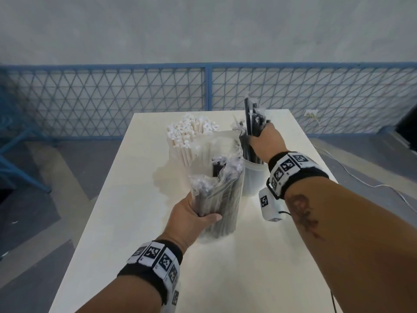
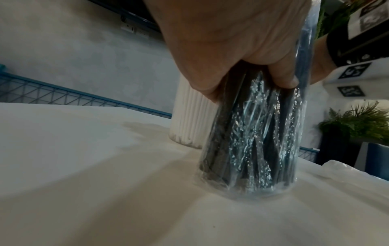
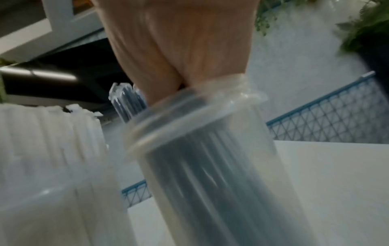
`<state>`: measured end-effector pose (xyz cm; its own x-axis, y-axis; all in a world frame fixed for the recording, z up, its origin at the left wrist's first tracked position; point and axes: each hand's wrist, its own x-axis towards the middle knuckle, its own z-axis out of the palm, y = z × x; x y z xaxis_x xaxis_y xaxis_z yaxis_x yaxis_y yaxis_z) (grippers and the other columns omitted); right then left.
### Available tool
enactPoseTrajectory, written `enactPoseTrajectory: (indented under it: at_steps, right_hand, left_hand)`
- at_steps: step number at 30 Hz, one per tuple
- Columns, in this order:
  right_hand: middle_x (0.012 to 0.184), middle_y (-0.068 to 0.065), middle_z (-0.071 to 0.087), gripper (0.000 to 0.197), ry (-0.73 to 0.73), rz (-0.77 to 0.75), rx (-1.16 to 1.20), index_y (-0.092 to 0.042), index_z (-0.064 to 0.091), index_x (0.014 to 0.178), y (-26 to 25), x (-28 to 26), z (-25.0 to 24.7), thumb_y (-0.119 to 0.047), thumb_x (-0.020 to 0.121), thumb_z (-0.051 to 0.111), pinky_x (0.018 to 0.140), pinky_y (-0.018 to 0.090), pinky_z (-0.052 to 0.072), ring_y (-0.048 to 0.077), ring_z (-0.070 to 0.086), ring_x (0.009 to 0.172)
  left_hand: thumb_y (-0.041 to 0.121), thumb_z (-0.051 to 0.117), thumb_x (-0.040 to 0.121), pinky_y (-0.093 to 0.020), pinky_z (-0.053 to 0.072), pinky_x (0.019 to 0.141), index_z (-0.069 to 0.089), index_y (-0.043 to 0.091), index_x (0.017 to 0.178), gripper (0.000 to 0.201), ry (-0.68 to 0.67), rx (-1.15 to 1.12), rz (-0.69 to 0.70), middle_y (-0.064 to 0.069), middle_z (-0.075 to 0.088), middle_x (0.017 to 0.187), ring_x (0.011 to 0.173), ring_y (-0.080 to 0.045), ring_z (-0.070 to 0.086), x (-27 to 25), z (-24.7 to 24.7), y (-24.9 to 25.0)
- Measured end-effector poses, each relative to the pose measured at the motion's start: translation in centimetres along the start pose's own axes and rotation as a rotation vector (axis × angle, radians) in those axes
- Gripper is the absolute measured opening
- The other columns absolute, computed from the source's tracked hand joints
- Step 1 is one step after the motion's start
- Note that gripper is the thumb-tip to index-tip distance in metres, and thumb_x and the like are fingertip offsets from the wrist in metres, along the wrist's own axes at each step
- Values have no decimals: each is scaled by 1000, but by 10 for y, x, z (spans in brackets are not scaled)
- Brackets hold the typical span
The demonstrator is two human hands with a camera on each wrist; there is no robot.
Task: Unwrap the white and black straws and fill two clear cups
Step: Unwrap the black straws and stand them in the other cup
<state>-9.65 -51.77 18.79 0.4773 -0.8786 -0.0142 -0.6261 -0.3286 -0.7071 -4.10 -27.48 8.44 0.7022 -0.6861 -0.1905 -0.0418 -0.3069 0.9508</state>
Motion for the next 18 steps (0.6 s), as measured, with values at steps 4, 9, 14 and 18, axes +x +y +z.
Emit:
enactPoseTrajectory:
  at_steps: [4, 9, 14, 18]
  right_hand:
    - [80, 6, 60, 40, -232, 104, -151, 2, 53, 108, -7, 9, -17, -25, 83, 69, 61, 28, 48, 19, 57, 69]
    - [138, 14, 51, 85, -313, 25, -378, -8, 36, 141, -14, 7, -55, -37, 73, 78, 102, 43, 44, 34, 51, 123]
    - [163, 3, 9, 85, 17, -574, -314, -30, 5, 155, -41, -4, -65, -45, 91, 58, 117, 44, 14, 25, 11, 150]
    - [165, -1, -3, 72, -105, -598, -496, -24, 4, 157, -52, 18, -38, -54, 99, 35, 120, 49, 5, 22, -5, 151]
  left_hand:
    - [9, 96, 62, -6, 53, 69, 66, 30, 103, 55, -7, -20, 21, 26, 75, 85, 83, 11, 71, -1, -1, 1]
    - [4, 94, 64, -2, 50, 66, 63, 33, 98, 54, -12, -14, 72, 28, 73, 82, 79, 18, 67, -1, 1, 6]
    - [7, 94, 65, -4, 52, 70, 65, 34, 100, 53, -2, 16, 98, 19, 76, 94, 86, 13, 69, 0, 4, 5]
    - [10, 94, 66, -2, 50, 69, 63, 36, 98, 52, 4, 51, 105, 19, 74, 95, 86, 18, 66, -1, 7, 7]
